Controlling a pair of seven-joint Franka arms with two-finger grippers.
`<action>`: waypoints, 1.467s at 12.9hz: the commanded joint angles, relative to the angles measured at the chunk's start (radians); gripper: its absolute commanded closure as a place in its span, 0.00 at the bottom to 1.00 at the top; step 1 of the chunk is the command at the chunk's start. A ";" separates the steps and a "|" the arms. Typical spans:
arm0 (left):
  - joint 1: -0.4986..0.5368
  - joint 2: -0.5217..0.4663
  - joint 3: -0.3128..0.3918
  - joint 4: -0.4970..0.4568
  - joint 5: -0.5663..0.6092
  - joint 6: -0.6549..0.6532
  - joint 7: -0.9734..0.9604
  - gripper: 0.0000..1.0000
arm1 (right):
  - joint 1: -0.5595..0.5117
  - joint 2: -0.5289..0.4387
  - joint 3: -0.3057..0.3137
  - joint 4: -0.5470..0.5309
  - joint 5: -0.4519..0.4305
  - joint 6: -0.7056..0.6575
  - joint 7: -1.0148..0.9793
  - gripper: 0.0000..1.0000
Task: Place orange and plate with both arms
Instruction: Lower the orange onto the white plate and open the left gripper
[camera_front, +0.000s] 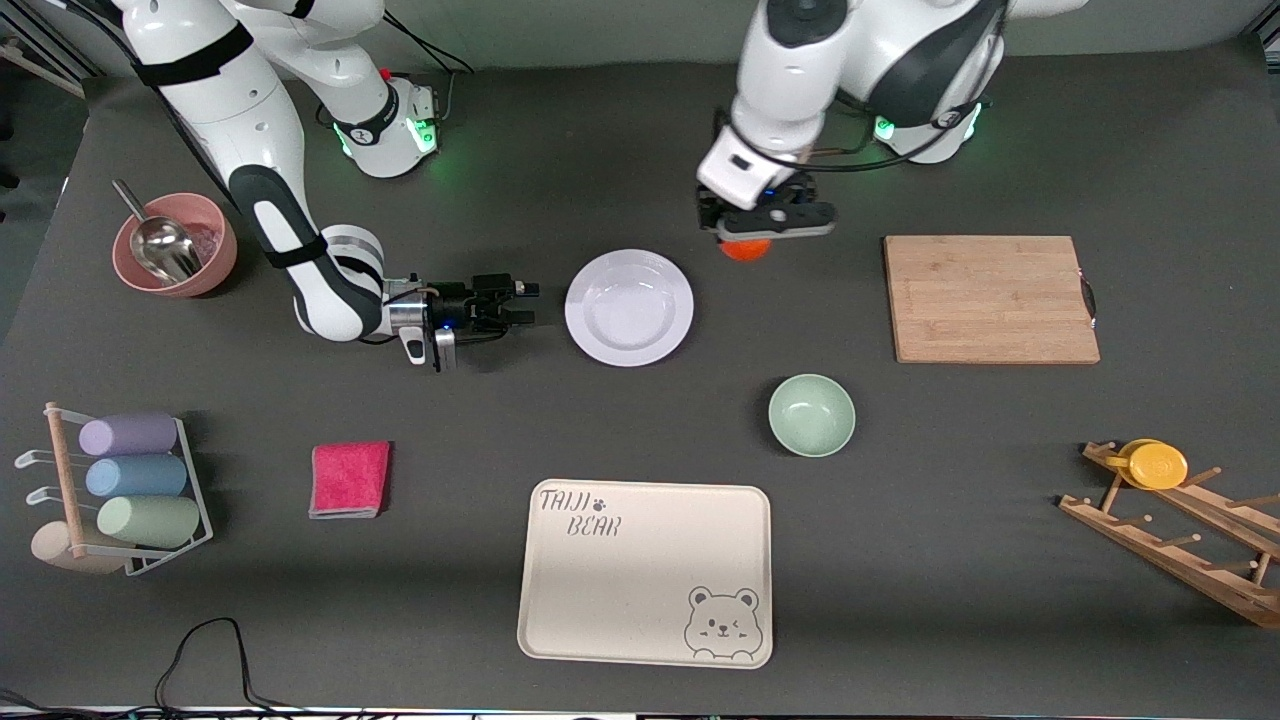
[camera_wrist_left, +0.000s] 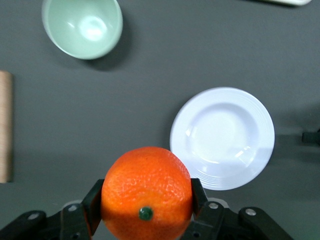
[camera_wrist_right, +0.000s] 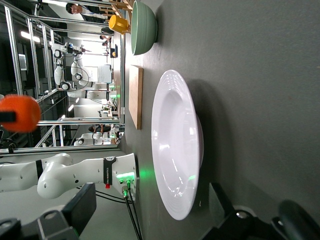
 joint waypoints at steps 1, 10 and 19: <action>-0.140 0.237 0.007 0.100 0.213 0.032 -0.268 0.62 | -0.006 0.014 -0.003 -0.002 0.037 -0.006 -0.042 0.00; -0.391 0.606 0.176 0.237 0.528 0.190 -0.629 0.62 | 0.023 0.025 -0.002 0.001 0.115 0.054 -0.044 0.00; -0.492 0.688 0.289 0.282 0.571 0.283 -0.631 0.04 | 0.032 0.025 0.000 -0.002 0.120 0.090 -0.044 0.00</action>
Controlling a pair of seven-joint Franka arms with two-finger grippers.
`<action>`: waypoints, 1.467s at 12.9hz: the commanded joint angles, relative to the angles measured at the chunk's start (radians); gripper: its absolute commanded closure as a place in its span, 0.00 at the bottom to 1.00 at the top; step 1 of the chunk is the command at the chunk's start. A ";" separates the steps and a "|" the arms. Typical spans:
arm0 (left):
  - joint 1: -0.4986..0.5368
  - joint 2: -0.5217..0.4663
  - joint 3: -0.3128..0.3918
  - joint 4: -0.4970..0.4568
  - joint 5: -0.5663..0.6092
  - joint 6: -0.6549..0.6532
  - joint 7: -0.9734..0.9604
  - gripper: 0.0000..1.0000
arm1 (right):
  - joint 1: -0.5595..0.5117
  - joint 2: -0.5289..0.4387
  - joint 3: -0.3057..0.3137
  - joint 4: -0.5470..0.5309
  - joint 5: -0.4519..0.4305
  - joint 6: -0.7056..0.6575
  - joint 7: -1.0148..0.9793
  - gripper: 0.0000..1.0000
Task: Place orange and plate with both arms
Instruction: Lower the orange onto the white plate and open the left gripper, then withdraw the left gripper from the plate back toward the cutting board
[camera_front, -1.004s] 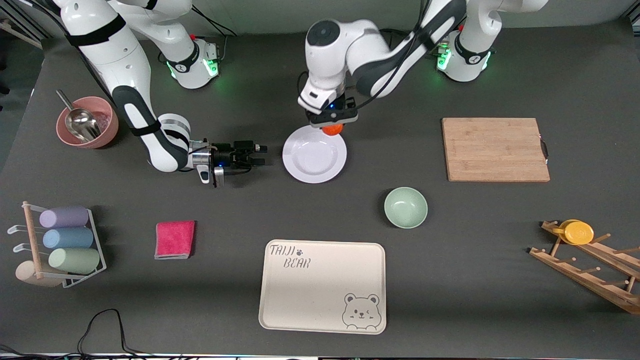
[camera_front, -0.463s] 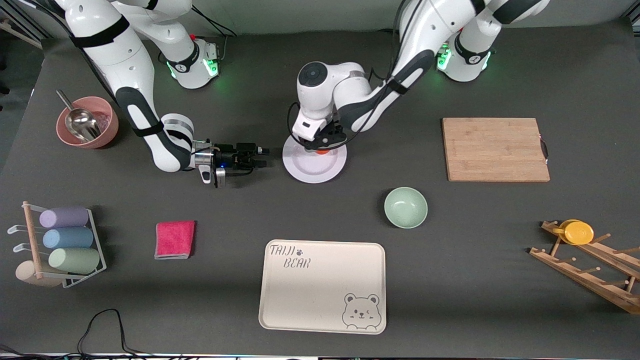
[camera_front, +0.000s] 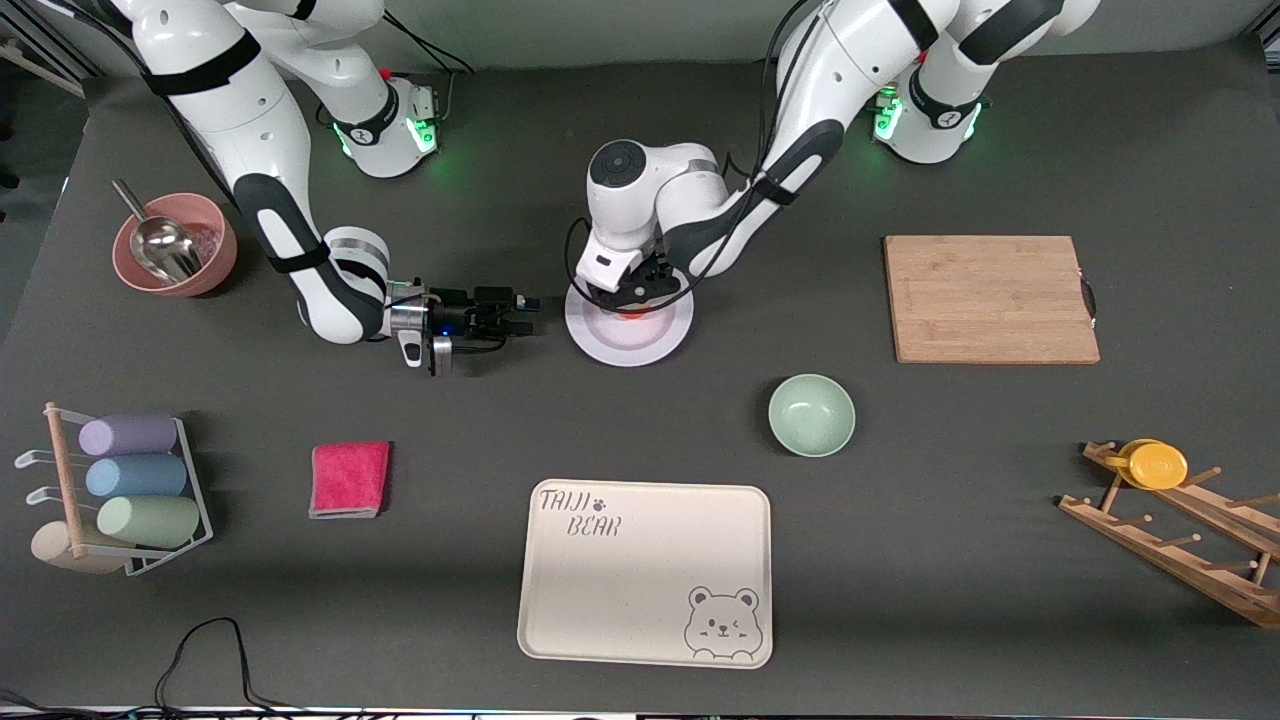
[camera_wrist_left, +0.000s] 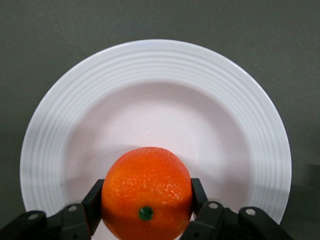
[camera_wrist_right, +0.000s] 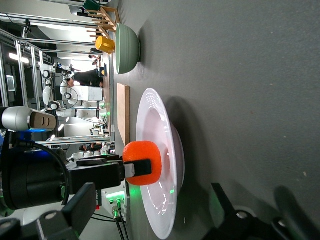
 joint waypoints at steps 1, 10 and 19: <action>-0.016 0.013 0.011 0.023 0.035 0.000 -0.010 0.00 | 0.016 0.003 0.000 -0.002 0.035 0.019 -0.035 0.00; 0.256 -0.277 -0.161 0.070 -0.205 -0.375 0.301 0.00 | 0.086 0.005 0.002 0.001 0.105 0.028 -0.035 0.00; 0.925 -0.598 -0.170 0.128 -0.468 -0.787 1.163 0.00 | 0.131 0.055 0.005 0.006 0.168 0.031 -0.147 0.01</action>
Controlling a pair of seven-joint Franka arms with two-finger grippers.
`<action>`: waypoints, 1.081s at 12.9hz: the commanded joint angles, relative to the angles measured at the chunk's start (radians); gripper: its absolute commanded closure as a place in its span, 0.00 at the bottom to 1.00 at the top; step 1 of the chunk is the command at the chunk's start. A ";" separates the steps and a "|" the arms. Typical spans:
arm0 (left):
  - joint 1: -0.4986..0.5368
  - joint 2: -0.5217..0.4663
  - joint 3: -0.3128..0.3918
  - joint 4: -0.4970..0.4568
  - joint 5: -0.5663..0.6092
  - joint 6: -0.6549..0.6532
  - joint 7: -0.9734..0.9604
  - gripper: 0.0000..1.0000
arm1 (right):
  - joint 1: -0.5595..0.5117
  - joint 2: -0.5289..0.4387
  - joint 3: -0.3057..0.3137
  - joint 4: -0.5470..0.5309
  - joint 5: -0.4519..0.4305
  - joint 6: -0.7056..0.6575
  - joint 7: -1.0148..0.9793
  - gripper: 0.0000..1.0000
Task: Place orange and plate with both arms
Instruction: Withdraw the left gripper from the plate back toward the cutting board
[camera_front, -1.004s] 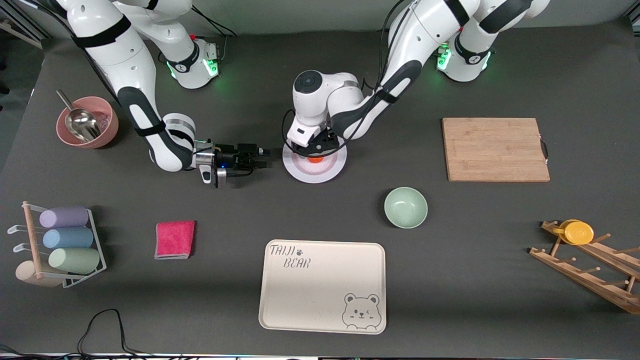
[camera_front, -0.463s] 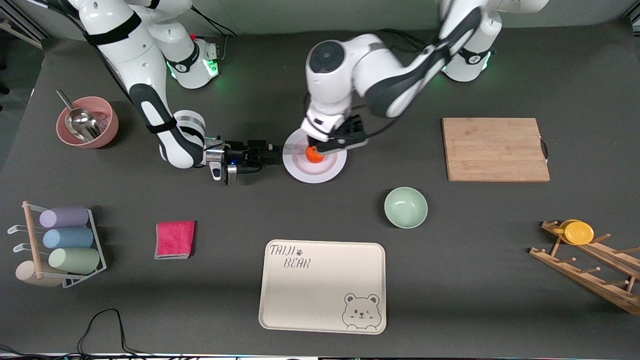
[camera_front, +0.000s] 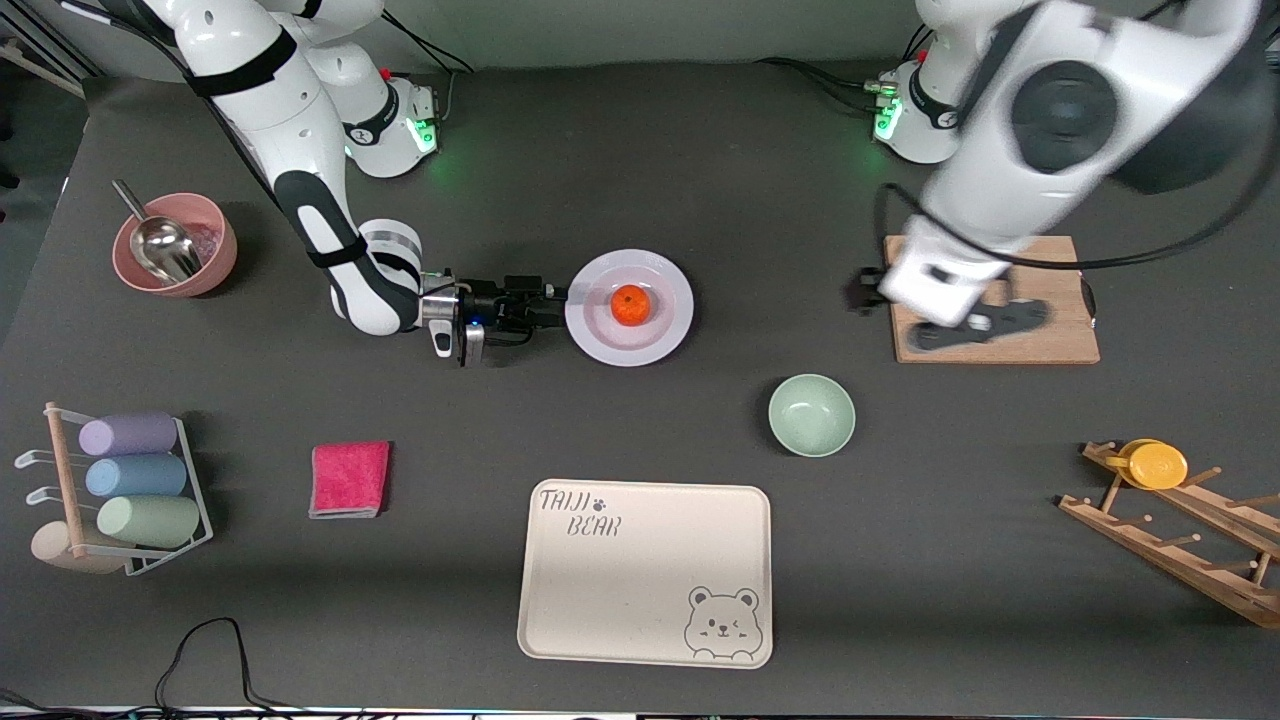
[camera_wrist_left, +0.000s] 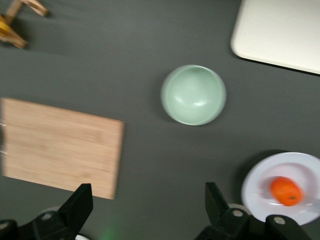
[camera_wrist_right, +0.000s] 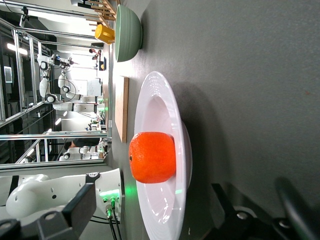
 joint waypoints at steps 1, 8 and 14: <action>0.155 -0.038 -0.014 -0.014 -0.021 -0.029 0.200 0.00 | 0.026 0.036 0.004 0.008 0.065 -0.003 -0.072 0.01; 0.281 -0.042 0.004 0.047 -0.026 -0.019 0.354 0.00 | 0.074 0.042 0.005 0.018 0.128 -0.003 -0.078 0.11; -0.120 -0.101 0.480 0.050 -0.077 -0.006 0.530 0.00 | 0.077 0.074 0.004 0.045 0.131 0.006 -0.204 0.32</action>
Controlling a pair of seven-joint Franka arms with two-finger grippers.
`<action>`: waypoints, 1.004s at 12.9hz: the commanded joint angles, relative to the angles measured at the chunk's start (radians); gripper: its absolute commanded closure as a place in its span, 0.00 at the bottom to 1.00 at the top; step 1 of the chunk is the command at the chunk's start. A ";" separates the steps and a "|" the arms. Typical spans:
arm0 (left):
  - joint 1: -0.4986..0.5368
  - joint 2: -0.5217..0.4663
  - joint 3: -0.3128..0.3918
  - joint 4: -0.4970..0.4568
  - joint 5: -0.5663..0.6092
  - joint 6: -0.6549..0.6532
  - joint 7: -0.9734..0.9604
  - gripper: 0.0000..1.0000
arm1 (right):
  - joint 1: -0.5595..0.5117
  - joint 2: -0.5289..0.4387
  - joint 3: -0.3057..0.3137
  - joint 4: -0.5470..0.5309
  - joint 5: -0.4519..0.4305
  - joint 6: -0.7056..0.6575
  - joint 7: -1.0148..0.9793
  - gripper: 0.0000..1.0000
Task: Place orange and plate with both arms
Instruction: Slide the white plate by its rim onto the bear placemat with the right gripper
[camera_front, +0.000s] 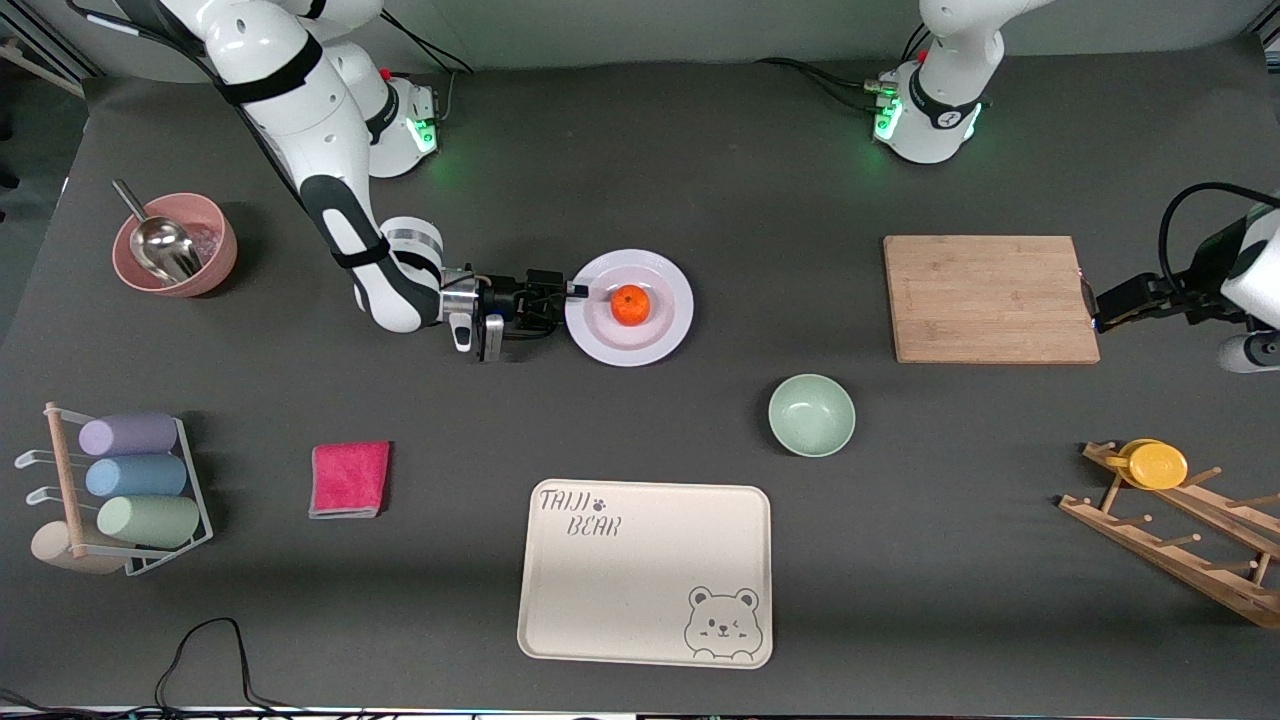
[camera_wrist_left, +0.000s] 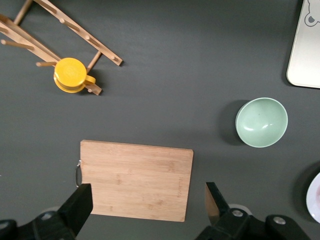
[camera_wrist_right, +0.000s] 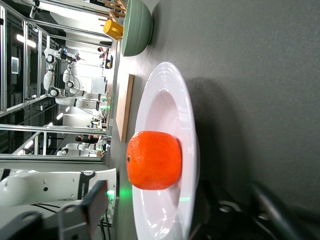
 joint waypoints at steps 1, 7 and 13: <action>-0.192 -0.052 0.205 -0.018 -0.020 0.004 0.088 0.00 | 0.012 0.035 -0.003 0.031 0.029 0.007 -0.089 0.40; -0.238 -0.090 0.236 -0.074 -0.035 0.027 0.083 0.00 | 0.011 0.035 -0.003 0.037 0.022 0.027 -0.132 1.00; -0.237 -0.081 0.235 -0.046 -0.048 -0.028 0.092 0.00 | 0.003 0.035 -0.006 0.037 0.019 0.024 -0.099 1.00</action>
